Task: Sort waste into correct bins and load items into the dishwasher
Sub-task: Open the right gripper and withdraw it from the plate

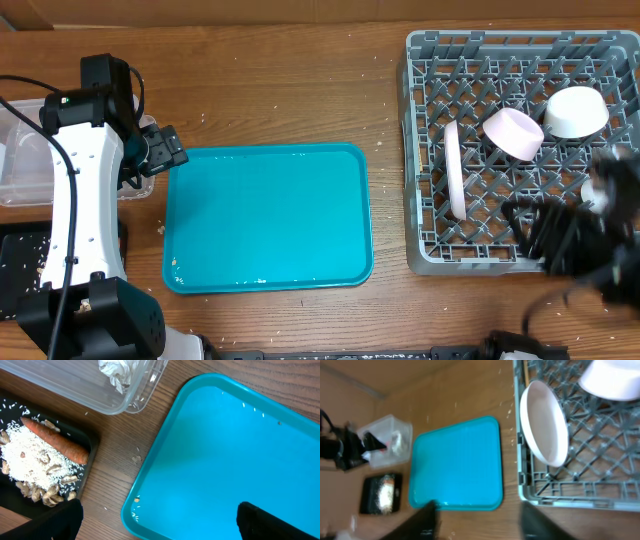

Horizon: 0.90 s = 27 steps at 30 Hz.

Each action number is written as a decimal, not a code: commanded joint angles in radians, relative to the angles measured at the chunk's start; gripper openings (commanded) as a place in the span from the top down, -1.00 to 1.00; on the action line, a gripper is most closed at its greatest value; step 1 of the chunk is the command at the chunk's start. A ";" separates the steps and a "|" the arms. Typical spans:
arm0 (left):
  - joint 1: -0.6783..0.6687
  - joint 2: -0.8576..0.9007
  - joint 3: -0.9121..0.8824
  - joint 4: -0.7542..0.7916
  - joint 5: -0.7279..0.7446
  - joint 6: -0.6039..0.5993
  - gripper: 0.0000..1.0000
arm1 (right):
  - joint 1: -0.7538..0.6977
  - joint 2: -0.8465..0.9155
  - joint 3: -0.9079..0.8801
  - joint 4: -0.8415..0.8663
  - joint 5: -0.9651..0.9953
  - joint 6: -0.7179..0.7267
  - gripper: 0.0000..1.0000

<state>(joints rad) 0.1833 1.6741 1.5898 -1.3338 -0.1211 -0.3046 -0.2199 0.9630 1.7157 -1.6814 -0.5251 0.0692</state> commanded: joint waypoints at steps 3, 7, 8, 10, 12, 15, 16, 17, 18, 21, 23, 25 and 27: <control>-0.001 0.003 0.000 0.001 -0.009 0.002 -0.99 | 0.008 -0.180 0.009 -0.012 0.065 0.040 -1.00; -0.001 0.003 0.000 0.001 -0.009 0.002 -1.00 | 0.008 -0.241 -0.002 -0.012 0.065 0.040 -1.00; 0.000 0.003 0.000 0.001 -0.009 0.002 -1.00 | 0.008 -0.248 -0.002 -0.012 0.065 0.040 -1.00; -0.001 0.003 0.000 0.001 -0.009 0.002 -1.00 | 0.008 -0.251 -0.002 -0.012 0.064 0.040 -1.00; 0.000 0.003 0.000 0.001 -0.009 0.001 -0.99 | 0.008 -0.250 -0.003 -0.012 0.064 0.040 -1.00; 0.000 0.003 0.000 0.002 -0.009 0.001 -1.00 | 0.008 -0.250 -0.003 -0.012 0.064 0.040 -1.00; -0.001 0.003 0.000 0.001 -0.009 0.002 -1.00 | 0.008 -0.250 -0.003 -0.012 0.064 0.040 -1.00; -0.001 0.003 0.000 0.001 -0.009 0.002 -0.99 | 0.008 -0.250 -0.003 -0.012 0.064 0.040 -1.00; -0.001 0.003 0.000 0.001 -0.009 0.002 -1.00 | 0.008 -0.251 -0.003 -0.012 0.064 0.040 -1.00; -0.001 0.003 0.000 0.001 -0.009 0.002 -0.99 | 0.008 -0.250 -0.003 -0.012 0.064 0.040 -1.00; 0.000 0.003 0.000 0.001 -0.009 0.002 -1.00 | 0.008 -0.250 -0.003 -0.012 0.064 0.040 -1.00; -0.001 0.003 0.000 0.001 -0.009 0.002 -1.00 | 0.008 -0.250 -0.003 -0.012 0.064 0.040 -1.00; 0.000 0.003 0.000 0.001 -0.009 0.002 -1.00 | 0.008 -0.251 -0.003 -0.012 0.080 0.032 -1.00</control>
<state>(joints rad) 0.1833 1.6741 1.5898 -1.3342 -0.1211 -0.3046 -0.2199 0.7124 1.7153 -1.6985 -0.4667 0.1043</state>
